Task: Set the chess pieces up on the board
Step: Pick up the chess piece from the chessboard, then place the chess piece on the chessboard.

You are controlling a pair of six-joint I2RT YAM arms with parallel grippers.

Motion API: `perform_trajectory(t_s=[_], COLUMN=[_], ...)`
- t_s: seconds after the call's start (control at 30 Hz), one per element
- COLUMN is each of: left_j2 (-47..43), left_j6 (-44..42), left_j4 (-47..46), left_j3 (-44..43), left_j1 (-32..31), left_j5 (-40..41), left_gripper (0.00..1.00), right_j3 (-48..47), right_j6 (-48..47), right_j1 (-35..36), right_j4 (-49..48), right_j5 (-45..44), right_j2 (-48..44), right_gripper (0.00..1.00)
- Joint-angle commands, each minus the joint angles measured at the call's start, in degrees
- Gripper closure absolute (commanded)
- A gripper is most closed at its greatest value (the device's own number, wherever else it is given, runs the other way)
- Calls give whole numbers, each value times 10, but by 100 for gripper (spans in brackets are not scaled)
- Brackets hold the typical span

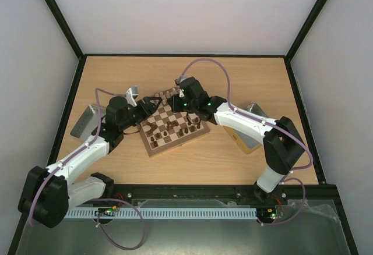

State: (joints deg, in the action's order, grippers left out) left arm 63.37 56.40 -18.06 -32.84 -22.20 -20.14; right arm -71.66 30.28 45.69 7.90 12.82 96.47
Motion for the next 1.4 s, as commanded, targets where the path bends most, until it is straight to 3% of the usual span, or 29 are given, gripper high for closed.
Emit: perform_trajectory(t_s=[0.0, 0.13, 0.23, 0.5, 0.7, 1.0, 1.23, 1.37], left_j2=[-24, -32, -34, -68, -52, -31, -6, -3], left_j6=[32, 33, 18, -118, -168, -208, -234, -240], left_j4=[-85, -128, -169, -169, -151, -140, -113, -101], left_j3=[33, 62, 82, 86, 74, 45, 18, 17], left_j1=[3, 1, -7, -52, -57, -57, -57, -57], left_j5=[-9, -10, -11, 43, 49, 52, 47, 47], left_gripper=[41, 49, 50, 55, 66, 62, 75, 72], right_j3=[7, 18, 56, 111, 130, 138, 144, 149], right_j6=[114, 276, 410, 636, 697, 704, 713, 722], right_j1=[-2, -12, -19, -27, -28, -27, -27, -28], right_j4=[-28, -56, -141, -269, -311, -314, -329, -350], right_j5=[4, 30, 70, 147, 181, 200, 214, 220], right_j2=[-28, -34, -43, -45, -45, -50, -48, -46], right_gripper=[89, 88, 86, 87, 87, 87, 86, 86])
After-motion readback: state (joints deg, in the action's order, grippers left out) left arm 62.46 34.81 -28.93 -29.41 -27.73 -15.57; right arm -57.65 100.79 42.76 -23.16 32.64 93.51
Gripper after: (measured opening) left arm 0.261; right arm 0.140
